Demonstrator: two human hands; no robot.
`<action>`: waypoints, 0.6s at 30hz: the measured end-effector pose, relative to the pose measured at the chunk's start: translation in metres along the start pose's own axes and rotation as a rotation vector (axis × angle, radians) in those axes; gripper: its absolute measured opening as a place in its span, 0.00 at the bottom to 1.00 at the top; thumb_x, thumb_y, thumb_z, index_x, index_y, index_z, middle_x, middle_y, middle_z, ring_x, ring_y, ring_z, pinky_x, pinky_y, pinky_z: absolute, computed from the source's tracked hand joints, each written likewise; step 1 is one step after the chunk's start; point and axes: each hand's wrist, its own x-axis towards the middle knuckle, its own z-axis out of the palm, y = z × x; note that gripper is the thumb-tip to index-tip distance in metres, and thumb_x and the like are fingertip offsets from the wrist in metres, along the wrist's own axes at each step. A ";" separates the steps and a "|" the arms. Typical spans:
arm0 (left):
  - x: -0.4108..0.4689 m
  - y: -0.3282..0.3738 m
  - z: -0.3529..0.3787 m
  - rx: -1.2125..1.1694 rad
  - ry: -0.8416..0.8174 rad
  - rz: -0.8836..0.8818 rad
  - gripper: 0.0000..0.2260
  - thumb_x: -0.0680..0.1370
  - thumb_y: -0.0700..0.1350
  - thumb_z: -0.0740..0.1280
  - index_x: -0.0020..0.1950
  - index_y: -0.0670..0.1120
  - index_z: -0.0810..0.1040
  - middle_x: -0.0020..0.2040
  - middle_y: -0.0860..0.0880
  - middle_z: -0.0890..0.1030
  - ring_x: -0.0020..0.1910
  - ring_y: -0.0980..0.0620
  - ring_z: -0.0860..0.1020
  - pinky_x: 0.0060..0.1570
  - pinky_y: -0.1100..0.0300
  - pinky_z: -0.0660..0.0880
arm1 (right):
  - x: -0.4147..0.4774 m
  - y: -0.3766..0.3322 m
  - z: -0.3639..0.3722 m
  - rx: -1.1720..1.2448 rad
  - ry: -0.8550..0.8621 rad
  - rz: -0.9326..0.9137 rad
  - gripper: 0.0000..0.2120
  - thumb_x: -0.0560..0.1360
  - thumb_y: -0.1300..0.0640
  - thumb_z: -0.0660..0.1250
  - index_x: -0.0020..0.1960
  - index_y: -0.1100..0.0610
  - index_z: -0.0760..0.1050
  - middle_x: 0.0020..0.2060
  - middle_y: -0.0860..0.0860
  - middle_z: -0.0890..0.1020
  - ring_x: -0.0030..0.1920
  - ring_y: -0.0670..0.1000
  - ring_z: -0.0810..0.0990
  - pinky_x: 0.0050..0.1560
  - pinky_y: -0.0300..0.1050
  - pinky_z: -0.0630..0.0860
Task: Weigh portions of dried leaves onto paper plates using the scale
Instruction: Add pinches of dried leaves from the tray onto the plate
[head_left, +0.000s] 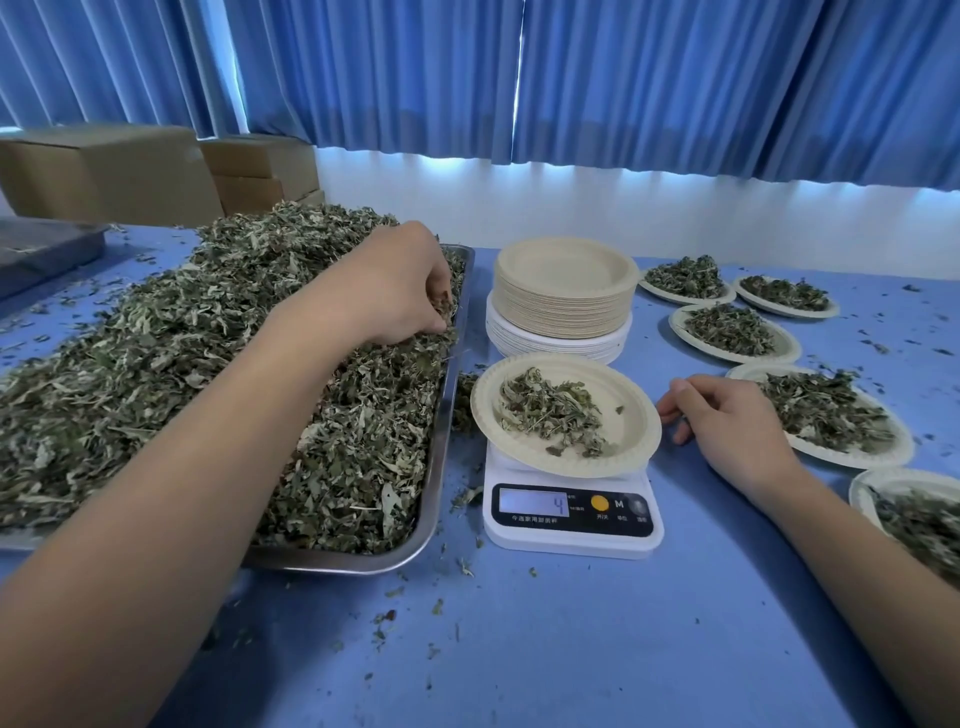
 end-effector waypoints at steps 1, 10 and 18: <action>-0.001 0.002 -0.001 -0.021 0.004 0.010 0.09 0.70 0.44 0.79 0.48 0.45 0.84 0.44 0.48 0.82 0.44 0.47 0.79 0.44 0.59 0.71 | 0.000 0.001 0.000 0.005 0.000 0.002 0.18 0.84 0.56 0.61 0.40 0.59 0.83 0.26 0.41 0.82 0.27 0.43 0.78 0.32 0.26 0.70; -0.009 0.037 0.020 -0.345 -0.005 0.182 0.09 0.70 0.44 0.79 0.49 0.46 0.86 0.41 0.52 0.84 0.41 0.54 0.81 0.41 0.63 0.76 | 0.001 0.002 0.000 0.000 -0.007 -0.001 0.18 0.84 0.56 0.61 0.40 0.59 0.83 0.26 0.41 0.82 0.27 0.42 0.78 0.32 0.26 0.70; -0.011 0.028 0.016 -0.472 -0.212 0.236 0.13 0.74 0.41 0.75 0.57 0.50 0.83 0.53 0.58 0.84 0.52 0.67 0.80 0.60 0.65 0.75 | 0.000 0.001 0.000 -0.007 -0.010 -0.007 0.18 0.84 0.56 0.61 0.40 0.59 0.83 0.26 0.40 0.81 0.26 0.42 0.78 0.32 0.26 0.70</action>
